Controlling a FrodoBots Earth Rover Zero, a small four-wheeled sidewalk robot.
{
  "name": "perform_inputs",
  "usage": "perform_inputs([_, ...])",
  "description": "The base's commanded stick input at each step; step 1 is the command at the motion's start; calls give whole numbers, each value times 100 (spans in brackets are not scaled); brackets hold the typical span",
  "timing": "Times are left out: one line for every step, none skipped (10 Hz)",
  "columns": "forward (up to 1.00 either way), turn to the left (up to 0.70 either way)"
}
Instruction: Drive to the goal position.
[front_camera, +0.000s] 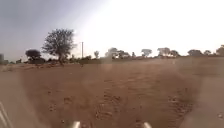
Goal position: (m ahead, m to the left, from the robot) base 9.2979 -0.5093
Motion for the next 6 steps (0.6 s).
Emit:
perform_inputs([70, 0])
perform_inputs([70, 0])
perform_inputs([70, 0])
perform_inputs([70, 0])
perform_inputs([70, 0])
perform_inputs([70, -6])
